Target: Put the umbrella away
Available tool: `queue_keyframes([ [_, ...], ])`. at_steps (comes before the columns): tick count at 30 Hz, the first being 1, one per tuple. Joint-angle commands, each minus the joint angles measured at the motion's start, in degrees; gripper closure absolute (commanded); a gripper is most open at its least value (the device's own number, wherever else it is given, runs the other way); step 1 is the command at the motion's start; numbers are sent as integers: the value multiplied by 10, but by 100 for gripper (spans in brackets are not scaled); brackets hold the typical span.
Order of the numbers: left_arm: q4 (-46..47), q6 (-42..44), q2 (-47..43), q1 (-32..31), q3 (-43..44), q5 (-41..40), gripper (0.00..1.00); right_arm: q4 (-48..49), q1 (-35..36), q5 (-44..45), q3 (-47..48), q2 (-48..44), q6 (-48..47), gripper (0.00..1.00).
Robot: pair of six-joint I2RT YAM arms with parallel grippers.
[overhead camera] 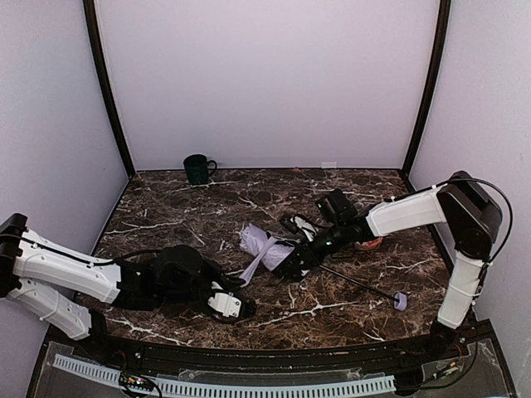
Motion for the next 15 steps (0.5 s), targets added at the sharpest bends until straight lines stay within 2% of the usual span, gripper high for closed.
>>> queue_keyframes([
  [1, -26, -7, 122, -21, 31, 26, 100, 48, -42, 44, 6, 18, 53, 100],
  [5, -23, -34, 234, -22, 51, 2, 100, 57, -42, 40, -13, 37, 90, 100],
  [8, -33, -47, 272, -21, 43, -8, 100, 54, -42, 81, -23, 35, 113, 97],
  [11, -22, -37, 282, -22, 34, -7, 100, 50, -40, 98, -23, 36, 124, 90],
  [15, -20, -36, 301, -21, 50, -4, 100, 3, -32, 141, -2, 44, 117, 73],
])
